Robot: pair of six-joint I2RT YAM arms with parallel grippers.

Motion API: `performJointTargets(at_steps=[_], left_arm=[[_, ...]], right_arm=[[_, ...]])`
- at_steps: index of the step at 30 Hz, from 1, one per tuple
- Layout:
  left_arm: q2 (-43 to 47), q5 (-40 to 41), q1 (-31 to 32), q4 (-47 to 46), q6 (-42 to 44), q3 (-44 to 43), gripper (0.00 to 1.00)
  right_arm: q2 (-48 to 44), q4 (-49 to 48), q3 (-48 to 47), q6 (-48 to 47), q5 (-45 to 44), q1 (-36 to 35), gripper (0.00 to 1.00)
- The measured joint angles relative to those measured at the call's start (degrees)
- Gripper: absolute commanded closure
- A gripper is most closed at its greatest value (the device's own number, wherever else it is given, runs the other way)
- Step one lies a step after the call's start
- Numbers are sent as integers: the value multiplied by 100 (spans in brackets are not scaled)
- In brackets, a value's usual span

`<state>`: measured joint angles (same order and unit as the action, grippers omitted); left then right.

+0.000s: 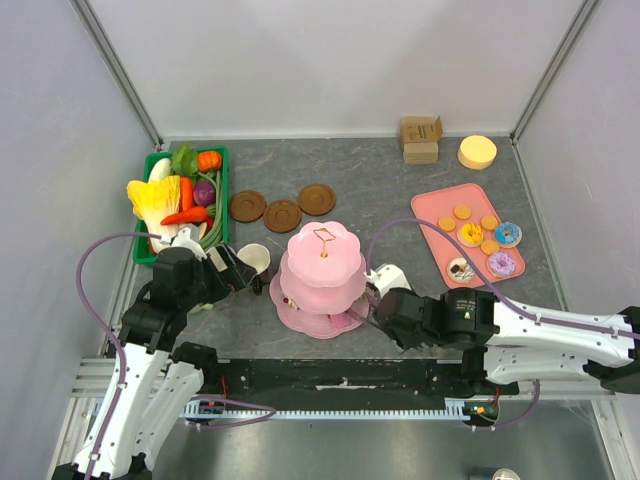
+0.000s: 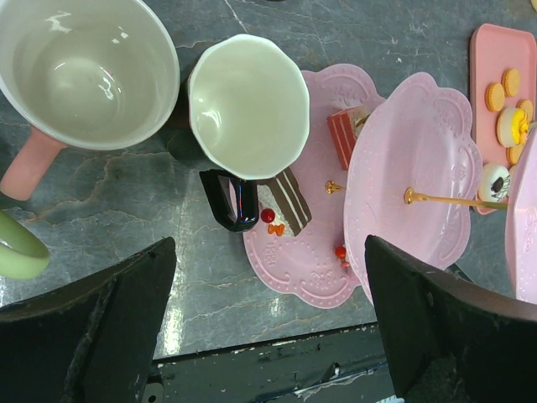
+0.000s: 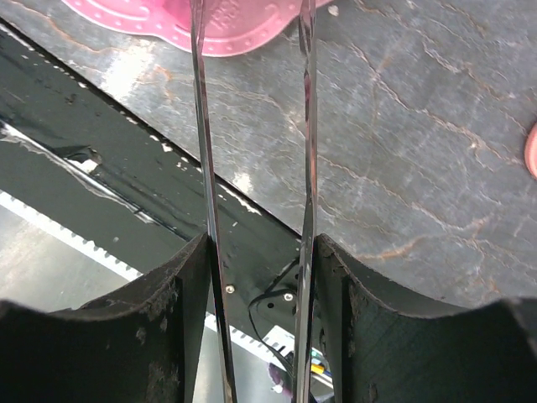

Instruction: Serve the afternoon tea

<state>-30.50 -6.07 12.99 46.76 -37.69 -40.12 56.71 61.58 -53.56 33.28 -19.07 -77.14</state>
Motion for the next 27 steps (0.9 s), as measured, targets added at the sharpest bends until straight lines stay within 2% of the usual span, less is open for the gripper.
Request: performJointTargets(at_steps=[27], left_arm=[[-24, 0, 0, 0, 0, 0, 1]], right_arm=[[472, 1338, -542, 1217, -997, 0, 44]])
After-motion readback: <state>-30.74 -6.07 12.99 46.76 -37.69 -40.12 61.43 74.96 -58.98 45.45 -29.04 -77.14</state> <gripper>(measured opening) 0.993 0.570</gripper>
